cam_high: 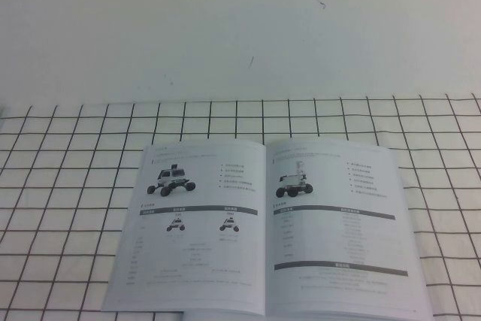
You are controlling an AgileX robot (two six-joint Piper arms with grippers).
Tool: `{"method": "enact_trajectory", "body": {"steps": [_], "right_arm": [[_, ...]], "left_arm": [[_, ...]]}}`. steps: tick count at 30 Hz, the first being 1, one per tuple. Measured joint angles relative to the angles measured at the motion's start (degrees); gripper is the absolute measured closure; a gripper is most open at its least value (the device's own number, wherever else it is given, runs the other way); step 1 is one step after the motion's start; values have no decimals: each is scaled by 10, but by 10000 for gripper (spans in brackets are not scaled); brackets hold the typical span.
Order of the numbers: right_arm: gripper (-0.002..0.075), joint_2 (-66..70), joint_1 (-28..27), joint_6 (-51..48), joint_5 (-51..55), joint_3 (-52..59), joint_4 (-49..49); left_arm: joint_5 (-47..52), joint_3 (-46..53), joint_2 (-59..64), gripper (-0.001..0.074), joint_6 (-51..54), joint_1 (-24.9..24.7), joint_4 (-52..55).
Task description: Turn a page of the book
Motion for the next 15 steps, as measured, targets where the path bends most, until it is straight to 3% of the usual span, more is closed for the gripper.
{"method": "enact_trajectory", "body": {"steps": [5,8,10,15], "right_arm": [[728,0,0,0,0,0,0],[728,0,0,0,0,0,0],[728,0,0,0,0,0,0],[728,0,0,0,0,0,0]], "left_arm": [[-13,0,0,737,3,0,-30],[-14,1,0,737,-46,0,36],[-13,1,0,737,-141,0,147],[6,1,0,737,-559,0,523]]}}
